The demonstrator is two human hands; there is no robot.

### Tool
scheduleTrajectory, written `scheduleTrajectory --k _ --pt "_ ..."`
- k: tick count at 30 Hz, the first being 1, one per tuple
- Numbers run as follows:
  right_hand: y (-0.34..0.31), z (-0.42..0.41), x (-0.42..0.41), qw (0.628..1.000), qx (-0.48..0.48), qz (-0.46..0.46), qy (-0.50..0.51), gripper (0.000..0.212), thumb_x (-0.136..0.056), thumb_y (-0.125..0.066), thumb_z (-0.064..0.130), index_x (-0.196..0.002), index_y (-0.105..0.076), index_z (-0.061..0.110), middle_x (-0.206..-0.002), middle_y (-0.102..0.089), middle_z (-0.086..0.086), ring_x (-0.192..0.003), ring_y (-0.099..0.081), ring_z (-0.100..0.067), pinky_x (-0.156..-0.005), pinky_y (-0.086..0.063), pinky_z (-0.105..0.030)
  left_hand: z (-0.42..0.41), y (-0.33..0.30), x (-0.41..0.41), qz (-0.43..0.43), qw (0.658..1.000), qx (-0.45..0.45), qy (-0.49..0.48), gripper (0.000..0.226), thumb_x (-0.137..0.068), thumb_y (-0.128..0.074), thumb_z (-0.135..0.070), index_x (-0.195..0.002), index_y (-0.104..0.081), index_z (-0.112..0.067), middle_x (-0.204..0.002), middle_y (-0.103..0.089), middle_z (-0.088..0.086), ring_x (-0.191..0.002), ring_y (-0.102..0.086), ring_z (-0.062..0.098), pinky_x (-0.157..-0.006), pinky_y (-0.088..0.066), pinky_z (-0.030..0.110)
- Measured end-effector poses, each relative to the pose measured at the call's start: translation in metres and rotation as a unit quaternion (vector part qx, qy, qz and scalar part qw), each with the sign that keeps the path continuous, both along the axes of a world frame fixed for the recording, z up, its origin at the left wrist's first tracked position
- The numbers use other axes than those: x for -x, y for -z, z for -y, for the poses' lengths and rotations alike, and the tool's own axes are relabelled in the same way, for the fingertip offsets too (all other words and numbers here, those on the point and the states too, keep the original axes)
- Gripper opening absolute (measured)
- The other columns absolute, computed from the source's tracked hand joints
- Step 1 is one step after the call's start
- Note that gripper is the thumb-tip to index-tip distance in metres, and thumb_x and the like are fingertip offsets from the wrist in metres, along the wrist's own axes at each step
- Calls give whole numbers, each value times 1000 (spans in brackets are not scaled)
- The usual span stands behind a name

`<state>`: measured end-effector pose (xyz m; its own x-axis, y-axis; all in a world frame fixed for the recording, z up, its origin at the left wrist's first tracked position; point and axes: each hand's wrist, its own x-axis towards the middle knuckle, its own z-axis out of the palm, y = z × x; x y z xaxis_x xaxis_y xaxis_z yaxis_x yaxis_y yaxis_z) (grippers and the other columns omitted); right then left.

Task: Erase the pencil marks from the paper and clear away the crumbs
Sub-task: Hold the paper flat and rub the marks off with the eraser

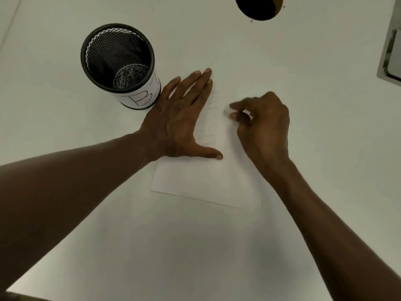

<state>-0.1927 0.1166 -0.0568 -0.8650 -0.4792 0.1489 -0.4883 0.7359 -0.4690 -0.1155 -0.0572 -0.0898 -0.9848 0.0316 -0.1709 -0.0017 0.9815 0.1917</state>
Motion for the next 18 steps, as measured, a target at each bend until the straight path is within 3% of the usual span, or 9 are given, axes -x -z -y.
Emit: scheduleTrajectory --k 2,5,10,14,18 --pt "-4 -16 -26 1000 -16 15 -10 23 -75 -73 -4 -89 -78 14 -77 -70 -2 -75 -60 -24 -60 -41 -25 0 1 0 -1 1000 3 0 147 -59 -23 -108 -163 -7 -4 -173 5 9 -160 1 25 -129 -5 47" --pt "-11 -32 -56 998 -29 35 -32 23 -74 -76 -3 -87 -78 15 -74 -69 2 -71 -56 -20 -55 -41 -25 0 1 0 -2 1000 4 -3 147 -59 -23 -108 -163 -7 -4 -173 5 9 -160 1 25 -129 -5 48" --pt "-1 -6 -6 999 -41 3 17 25 -79 -70 1 -92 -78 21 -76 -64 1 -75 -43 -9 -55 -27 -13 0 0 1 -3 1000 -2 -2 147 -59 -23 -108 -163 -5 -5 -173 6 9 -159 2 25 -128 -3 46" --pt "-9 -38 -61 999 -31 17 -17 23 -75 -76 -4 -87 -78 16 -77 -71 3 -73 -53 -19 -54 -41 -25 0 -1 1 1 1000 8 -3 147 -59 -20 -108 -163 -6 -5 -173 6 9 -159 2 25 -128 -5 48" --pt "-3 -33 -45 998 -29 39 28 22 -78 -74 2 -90 -78 20 -76 -67 4 -73 -47 -10 -54 -34 -20 0 -2 1 -2 1000 1 -1 147 -59 -21 -108 -163 -6 -5 -173 5 10 -159 1 26 -128 -6 48"
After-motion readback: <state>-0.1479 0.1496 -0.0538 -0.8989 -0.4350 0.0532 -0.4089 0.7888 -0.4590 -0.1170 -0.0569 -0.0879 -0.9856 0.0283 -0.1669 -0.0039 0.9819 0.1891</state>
